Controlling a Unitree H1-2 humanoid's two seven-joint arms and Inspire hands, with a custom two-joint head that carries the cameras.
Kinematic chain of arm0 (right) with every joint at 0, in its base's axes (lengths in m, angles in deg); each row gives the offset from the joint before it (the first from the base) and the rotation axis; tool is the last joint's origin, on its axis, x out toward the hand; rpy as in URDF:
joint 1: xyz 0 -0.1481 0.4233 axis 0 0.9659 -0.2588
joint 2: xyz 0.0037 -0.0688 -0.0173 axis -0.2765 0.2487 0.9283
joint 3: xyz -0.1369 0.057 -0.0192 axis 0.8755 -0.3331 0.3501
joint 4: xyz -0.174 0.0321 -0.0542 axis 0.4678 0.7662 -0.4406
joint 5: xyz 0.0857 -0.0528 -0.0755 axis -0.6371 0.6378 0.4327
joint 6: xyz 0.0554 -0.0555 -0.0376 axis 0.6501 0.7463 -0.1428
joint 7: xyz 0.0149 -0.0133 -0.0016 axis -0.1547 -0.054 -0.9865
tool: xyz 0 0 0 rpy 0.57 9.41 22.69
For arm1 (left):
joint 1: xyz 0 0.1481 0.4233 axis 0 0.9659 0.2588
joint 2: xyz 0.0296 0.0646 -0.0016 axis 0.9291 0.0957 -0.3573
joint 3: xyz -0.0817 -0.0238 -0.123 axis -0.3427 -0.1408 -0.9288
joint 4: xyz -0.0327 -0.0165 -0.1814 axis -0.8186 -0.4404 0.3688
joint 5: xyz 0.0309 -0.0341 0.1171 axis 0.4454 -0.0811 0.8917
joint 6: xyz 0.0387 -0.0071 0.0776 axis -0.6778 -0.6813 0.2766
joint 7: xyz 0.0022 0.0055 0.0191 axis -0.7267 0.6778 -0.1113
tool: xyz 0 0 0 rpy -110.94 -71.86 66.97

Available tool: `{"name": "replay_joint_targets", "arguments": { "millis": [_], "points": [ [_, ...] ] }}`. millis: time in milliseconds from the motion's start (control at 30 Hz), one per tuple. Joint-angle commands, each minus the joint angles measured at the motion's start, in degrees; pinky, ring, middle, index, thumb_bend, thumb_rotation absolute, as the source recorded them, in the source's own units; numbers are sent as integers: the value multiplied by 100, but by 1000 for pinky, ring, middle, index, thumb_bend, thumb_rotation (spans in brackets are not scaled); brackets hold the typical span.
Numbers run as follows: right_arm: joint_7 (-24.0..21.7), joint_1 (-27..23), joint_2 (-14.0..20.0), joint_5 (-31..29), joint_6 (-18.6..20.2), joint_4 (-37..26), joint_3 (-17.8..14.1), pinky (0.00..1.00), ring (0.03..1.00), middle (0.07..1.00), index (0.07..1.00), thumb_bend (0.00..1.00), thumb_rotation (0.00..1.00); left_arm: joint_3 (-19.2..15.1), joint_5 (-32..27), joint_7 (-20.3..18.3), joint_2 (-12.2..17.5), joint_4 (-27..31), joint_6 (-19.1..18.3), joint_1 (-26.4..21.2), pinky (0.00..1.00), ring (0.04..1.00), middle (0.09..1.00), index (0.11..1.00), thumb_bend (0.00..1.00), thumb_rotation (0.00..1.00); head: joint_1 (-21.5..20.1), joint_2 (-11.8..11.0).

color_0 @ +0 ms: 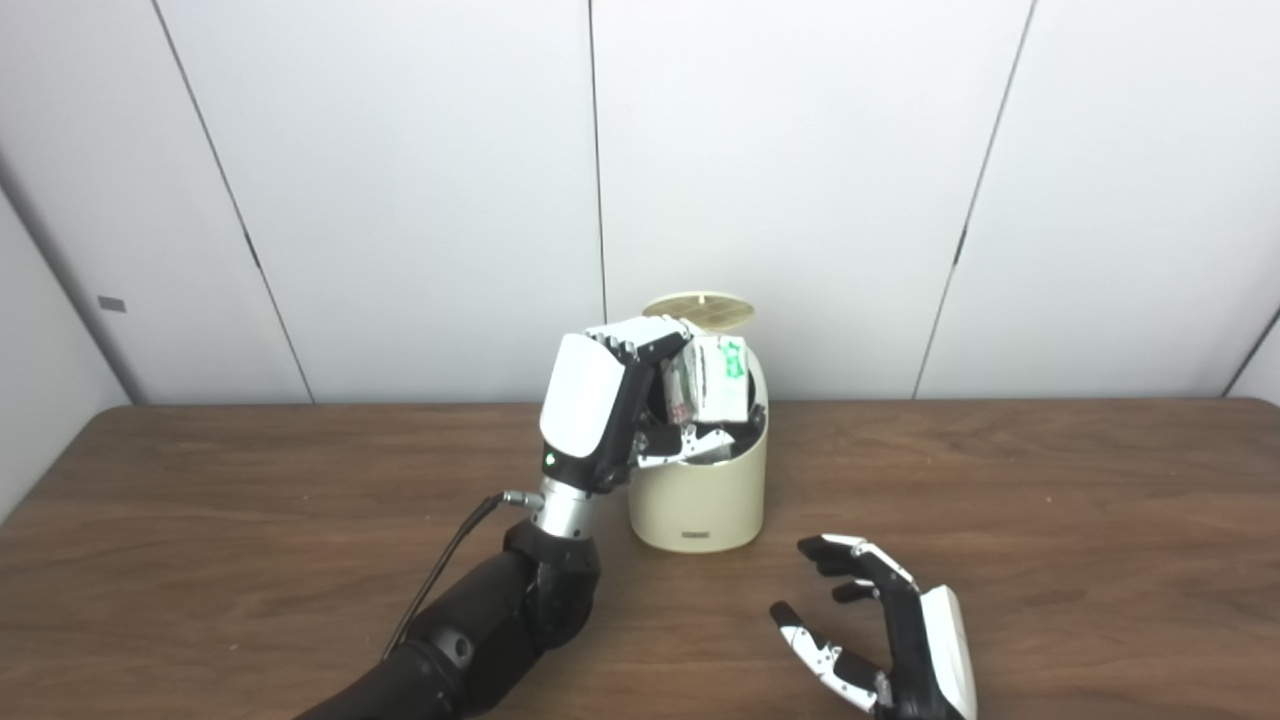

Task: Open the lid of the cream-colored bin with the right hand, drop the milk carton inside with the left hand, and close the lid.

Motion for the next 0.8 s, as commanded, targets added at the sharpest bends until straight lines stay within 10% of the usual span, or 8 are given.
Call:
{"name": "replay_joint_targets", "arguments": {
  "millis": [0,767],
  "points": [
    [114,-56,-68,-4,-233,37,46,553,661,668,632,327,130,87,-11,-44,-30,-4,-11,-83,290,403,487,513,502,0,4,11],
    [184,103,-122,106,-184,-142,202,555,659,661,631,327,104,752,514,209,229,-426,-11,-511,303,418,495,487,504,0,-150,83]
  ]
}}
